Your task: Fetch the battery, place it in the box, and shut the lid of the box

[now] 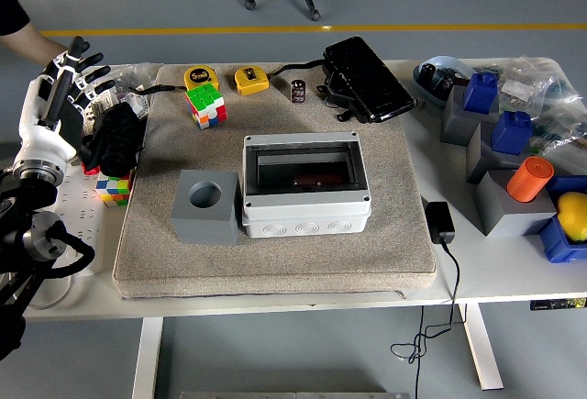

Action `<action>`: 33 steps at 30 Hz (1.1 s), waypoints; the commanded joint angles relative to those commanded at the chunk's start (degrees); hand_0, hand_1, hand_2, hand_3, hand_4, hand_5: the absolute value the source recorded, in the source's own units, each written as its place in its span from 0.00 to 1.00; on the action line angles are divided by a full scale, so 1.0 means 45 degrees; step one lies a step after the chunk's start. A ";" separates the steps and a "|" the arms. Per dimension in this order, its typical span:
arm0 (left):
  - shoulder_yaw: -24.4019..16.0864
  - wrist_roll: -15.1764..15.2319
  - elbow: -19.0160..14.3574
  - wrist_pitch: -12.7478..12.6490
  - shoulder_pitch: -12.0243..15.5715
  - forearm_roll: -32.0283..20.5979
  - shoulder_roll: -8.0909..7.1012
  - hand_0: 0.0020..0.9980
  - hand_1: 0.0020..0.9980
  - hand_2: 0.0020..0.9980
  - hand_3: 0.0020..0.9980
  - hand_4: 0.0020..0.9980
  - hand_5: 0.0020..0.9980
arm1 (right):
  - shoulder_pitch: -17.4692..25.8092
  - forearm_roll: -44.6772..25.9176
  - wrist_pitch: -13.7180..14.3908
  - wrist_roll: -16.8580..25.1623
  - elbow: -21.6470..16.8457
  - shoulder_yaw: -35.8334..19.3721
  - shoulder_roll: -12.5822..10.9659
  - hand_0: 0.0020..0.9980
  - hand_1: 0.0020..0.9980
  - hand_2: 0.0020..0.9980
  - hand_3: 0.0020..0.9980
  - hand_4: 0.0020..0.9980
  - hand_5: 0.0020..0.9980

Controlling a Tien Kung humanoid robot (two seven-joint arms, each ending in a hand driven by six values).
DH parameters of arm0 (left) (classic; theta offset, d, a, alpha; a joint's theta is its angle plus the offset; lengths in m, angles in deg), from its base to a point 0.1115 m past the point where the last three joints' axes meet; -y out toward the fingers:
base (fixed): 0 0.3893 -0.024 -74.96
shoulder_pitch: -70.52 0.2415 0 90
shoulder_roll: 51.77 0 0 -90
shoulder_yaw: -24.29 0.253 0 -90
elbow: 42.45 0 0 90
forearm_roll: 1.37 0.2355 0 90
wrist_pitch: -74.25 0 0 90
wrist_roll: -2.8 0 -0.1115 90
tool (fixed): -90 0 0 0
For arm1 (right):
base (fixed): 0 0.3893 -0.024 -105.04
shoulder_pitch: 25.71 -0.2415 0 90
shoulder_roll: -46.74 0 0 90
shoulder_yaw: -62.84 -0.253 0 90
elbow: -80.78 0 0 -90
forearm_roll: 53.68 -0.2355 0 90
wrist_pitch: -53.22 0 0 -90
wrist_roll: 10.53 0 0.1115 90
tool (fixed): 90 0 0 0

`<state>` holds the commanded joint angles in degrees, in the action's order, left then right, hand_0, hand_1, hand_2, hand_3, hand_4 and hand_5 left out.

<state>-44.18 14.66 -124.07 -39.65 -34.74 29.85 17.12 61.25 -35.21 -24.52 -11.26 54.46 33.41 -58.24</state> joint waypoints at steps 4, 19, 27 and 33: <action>-0.0497 -0.0028 -0.0069 0.0054 0.0188 0.0115 0.0067 0.57 0.64 0.64 0.64 0.95 0.49 | -0.0182 -0.0055 0.0002 -0.0015 0.0011 0.0085 -0.0007 0.61 0.64 0.60 0.57 0.91 0.46; -0.1782 -0.0105 -0.0210 0.0274 0.0692 0.0544 -0.0058 0.58 0.64 0.64 0.64 0.94 0.48 | -0.0260 -0.0153 -0.0083 -0.0203 0.0122 0.0369 0.0019 0.61 0.64 0.60 0.57 0.91 0.47; -0.1879 -0.0190 -0.0252 0.0426 0.0739 0.0714 -0.0123 0.58 0.64 0.64 0.64 0.94 0.48 | -0.0382 -0.0125 -0.0140 -0.0274 0.0116 0.0424 0.0025 0.61 0.64 0.60 0.57 0.91 0.47; -0.1842 -0.0206 -0.0381 0.0523 0.0680 0.0935 -0.0123 0.58 0.64 0.64 0.64 0.94 0.48 | -0.0449 -0.0114 -0.0185 -0.0316 0.0101 0.0545 -0.0070 0.61 0.64 0.61 0.57 0.91 0.47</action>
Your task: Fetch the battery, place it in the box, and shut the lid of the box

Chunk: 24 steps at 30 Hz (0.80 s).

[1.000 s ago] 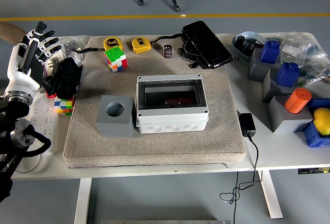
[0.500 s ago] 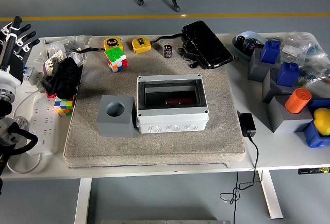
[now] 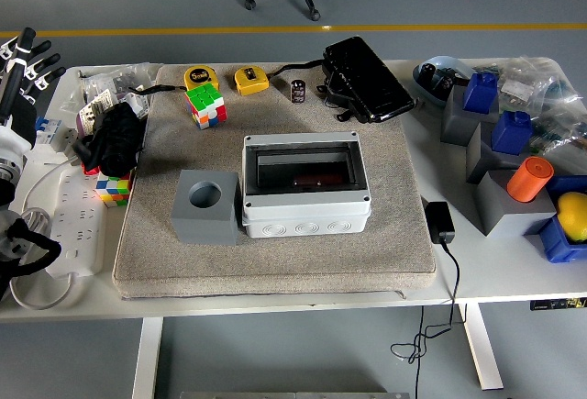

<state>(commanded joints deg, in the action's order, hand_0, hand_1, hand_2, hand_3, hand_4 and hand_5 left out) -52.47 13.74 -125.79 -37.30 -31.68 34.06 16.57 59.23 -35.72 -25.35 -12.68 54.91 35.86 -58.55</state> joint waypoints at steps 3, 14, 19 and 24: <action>0.0003 0.0015 -0.0027 0.0058 -0.0021 0.0020 -0.0023 0.58 0.64 0.64 0.64 0.94 0.48 | -0.0054 -0.0004 -0.0004 -0.0015 -0.0007 0.0032 -0.0036 0.61 0.64 0.61 0.57 0.91 0.47; -0.0126 0.0003 -0.0257 0.0159 -0.0104 0.0179 -0.0235 0.58 0.64 0.64 0.64 0.94 0.48 | -0.0098 0.0055 -0.0052 -0.0086 -0.0045 0.0061 0.0066 0.61 0.64 0.61 0.57 0.91 0.47; -0.0225 -0.0012 -0.0341 0.0196 -0.0100 0.0223 -0.0312 0.58 0.64 0.64 0.64 0.95 0.47 | -0.0177 -0.0059 -0.0068 -0.0103 0.0095 0.0203 0.0291 0.61 0.64 0.61 0.57 0.91 0.47; -0.0248 -0.0009 -0.0388 0.0211 0.0024 0.0240 -0.0244 0.58 0.64 0.64 0.64 0.95 0.48 | -0.0164 -0.0055 -0.0066 -0.0120 0.0121 0.0258 0.0462 0.61 0.64 0.61 0.57 0.91 0.47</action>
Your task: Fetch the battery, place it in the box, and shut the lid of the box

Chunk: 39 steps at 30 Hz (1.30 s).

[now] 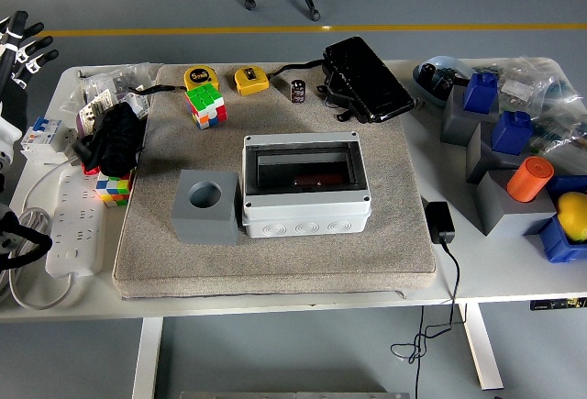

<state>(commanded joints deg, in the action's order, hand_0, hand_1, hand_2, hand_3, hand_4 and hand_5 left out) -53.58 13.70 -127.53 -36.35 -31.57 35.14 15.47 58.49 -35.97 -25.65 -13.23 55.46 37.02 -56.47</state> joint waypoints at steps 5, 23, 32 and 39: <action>0.0151 -0.0066 -0.0005 0.0048 0.0302 -0.0015 -0.0169 0.58 0.64 0.64 0.64 0.95 0.48 | 0.0176 0.0011 0.0067 -0.0023 0.0088 -0.0068 0.0233 0.61 0.64 0.61 0.57 0.91 0.47; 0.0935 -0.0288 0.0463 0.0173 0.0760 -0.0191 -0.0614 0.58 0.64 0.64 0.64 0.95 0.48 | 0.0370 -0.1692 0.0124 -0.0455 0.0601 0.2483 0.0779 0.61 0.64 0.62 0.57 0.91 0.47; 0.1225 -0.0254 0.0320 0.0147 0.0374 0.0042 -0.0053 0.58 0.64 0.63 0.64 0.95 0.48 | -0.0165 -0.2758 0.0039 -0.0461 0.0997 0.3284 0.0896 0.61 0.64 0.62 0.57 0.91 0.47; 0.0656 -0.0420 0.0167 0.0198 -0.0040 0.0510 0.0551 0.58 0.64 0.63 0.64 0.95 0.48 | -0.0695 -0.2681 -0.0048 -0.0412 0.0737 0.3857 0.0666 0.61 0.64 0.62 0.57 0.92 0.47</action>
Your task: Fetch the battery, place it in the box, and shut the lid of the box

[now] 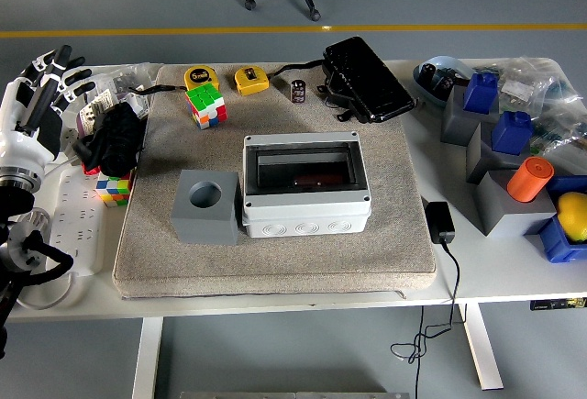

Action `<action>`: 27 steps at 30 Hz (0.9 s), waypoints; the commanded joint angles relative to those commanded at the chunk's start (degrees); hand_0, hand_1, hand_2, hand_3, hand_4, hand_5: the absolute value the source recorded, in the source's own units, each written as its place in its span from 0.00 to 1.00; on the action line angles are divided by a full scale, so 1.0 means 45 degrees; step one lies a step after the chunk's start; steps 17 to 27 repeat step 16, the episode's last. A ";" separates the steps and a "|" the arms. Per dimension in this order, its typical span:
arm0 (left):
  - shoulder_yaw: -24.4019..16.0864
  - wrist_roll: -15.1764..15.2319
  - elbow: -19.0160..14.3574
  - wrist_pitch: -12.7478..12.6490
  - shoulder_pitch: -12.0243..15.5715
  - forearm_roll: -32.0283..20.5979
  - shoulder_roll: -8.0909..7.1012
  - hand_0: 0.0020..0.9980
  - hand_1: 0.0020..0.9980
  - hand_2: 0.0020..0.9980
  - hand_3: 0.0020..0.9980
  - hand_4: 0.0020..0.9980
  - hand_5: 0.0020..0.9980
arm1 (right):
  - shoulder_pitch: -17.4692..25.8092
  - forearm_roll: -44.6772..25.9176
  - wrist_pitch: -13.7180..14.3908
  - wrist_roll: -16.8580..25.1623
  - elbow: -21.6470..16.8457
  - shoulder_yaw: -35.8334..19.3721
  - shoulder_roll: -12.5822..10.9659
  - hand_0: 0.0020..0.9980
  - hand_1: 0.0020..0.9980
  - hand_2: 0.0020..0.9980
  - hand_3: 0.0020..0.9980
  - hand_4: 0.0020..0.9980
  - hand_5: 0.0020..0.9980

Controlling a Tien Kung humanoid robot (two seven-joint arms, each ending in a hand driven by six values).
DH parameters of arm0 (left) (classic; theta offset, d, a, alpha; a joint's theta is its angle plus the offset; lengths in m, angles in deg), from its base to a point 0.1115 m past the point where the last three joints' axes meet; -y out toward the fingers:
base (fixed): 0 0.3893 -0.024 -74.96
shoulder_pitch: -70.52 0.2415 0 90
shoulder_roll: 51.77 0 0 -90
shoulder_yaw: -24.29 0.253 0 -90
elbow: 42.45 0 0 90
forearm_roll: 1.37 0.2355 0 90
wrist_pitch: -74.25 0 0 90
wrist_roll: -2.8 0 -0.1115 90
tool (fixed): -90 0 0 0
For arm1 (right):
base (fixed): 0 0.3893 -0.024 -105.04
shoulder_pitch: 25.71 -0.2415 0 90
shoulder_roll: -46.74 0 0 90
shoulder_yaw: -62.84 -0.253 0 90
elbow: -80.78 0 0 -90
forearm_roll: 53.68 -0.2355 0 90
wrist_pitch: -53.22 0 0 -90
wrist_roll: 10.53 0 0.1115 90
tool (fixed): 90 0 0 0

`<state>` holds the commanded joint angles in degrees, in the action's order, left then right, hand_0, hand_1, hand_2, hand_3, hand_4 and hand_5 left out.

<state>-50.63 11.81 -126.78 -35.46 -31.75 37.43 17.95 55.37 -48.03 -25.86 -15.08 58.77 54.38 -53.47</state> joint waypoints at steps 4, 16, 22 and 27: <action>0.0211 -0.0097 -0.0030 0.0018 -0.0093 0.0113 -0.0072 0.58 0.63 0.63 0.64 0.95 0.48 | -0.0130 -0.0104 -0.0012 0.0000 0.0015 0.0079 -0.0103 0.61 0.64 0.62 0.57 0.92 0.48; 0.0495 -0.0311 -0.0097 0.0135 -0.0230 0.0378 -0.0216 0.58 0.63 0.63 0.64 0.95 0.48 | -0.0208 0.0082 -0.0043 0.0019 0.0014 -0.0437 -0.0138 0.61 0.64 0.62 0.57 0.92 0.48; 0.0495 -0.0311 -0.0097 0.0135 -0.0230 0.0378 -0.0216 0.58 0.63 0.63 0.64 0.95 0.48 | -0.0208 0.0082 -0.0043 0.0019 0.0014 -0.0437 -0.0138 0.61 0.64 0.62 0.57 0.92 0.48; 0.0495 -0.0311 -0.0097 0.0135 -0.0230 0.0378 -0.0216 0.58 0.63 0.63 0.64 0.95 0.48 | -0.0208 0.0082 -0.0043 0.0019 0.0014 -0.0437 -0.0138 0.61 0.64 0.62 0.57 0.92 0.48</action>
